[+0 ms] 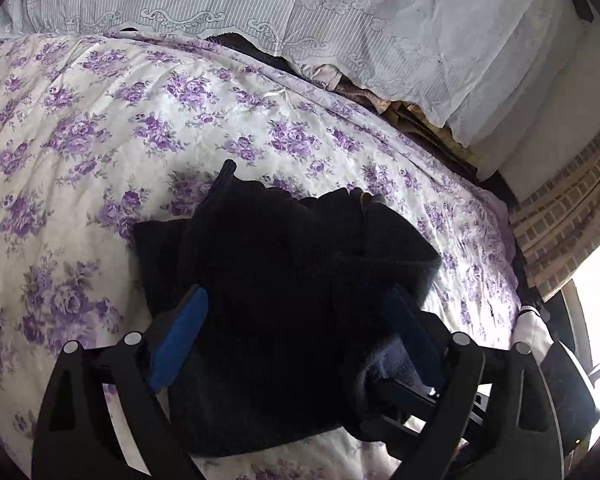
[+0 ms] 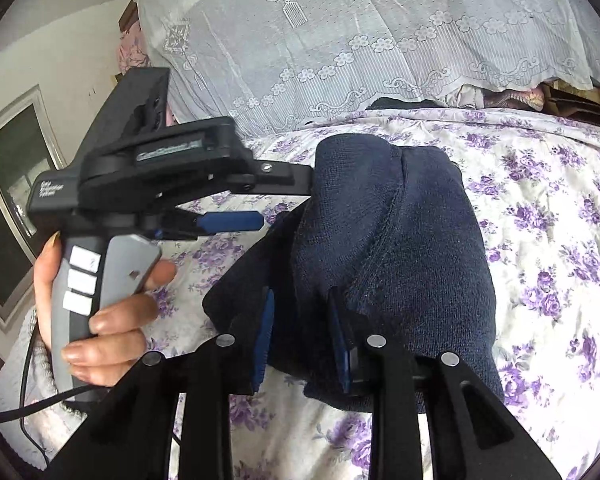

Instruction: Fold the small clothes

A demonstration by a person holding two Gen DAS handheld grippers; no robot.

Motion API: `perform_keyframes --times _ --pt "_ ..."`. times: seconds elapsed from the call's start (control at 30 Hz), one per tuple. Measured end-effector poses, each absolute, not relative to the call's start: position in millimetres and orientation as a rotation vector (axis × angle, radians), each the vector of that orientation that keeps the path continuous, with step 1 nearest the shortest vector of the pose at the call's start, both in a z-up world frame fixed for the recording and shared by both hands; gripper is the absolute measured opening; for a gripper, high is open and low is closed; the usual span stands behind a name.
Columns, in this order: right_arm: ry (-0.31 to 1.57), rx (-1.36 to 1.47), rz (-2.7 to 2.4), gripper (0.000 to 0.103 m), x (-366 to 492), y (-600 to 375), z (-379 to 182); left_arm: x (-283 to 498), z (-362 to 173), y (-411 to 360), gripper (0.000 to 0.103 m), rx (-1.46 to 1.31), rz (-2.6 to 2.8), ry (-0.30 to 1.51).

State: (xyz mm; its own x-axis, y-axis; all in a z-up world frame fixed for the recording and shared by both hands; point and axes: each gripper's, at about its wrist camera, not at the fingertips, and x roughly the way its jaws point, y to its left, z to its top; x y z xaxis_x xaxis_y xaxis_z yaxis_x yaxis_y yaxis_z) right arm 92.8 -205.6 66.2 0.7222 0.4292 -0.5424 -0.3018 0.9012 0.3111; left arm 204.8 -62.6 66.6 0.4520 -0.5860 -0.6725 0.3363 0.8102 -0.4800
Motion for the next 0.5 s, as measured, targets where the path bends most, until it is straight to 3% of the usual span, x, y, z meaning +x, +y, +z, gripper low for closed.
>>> perform_keyframes --times 0.13,0.17,0.3,0.5 --pt "0.655 0.190 0.413 0.028 95 -205 62 194 70 -76 0.089 -0.252 -0.638 0.916" --pt "0.658 0.187 0.416 0.028 92 -204 63 197 70 -86 0.093 -0.207 -0.621 0.906" --pt "0.663 0.207 0.426 0.028 91 -208 62 213 62 -111 0.095 -0.219 -0.609 0.995" --pt "0.666 0.243 0.446 0.028 93 -212 60 181 86 -121 0.098 -0.177 -0.673 0.875"
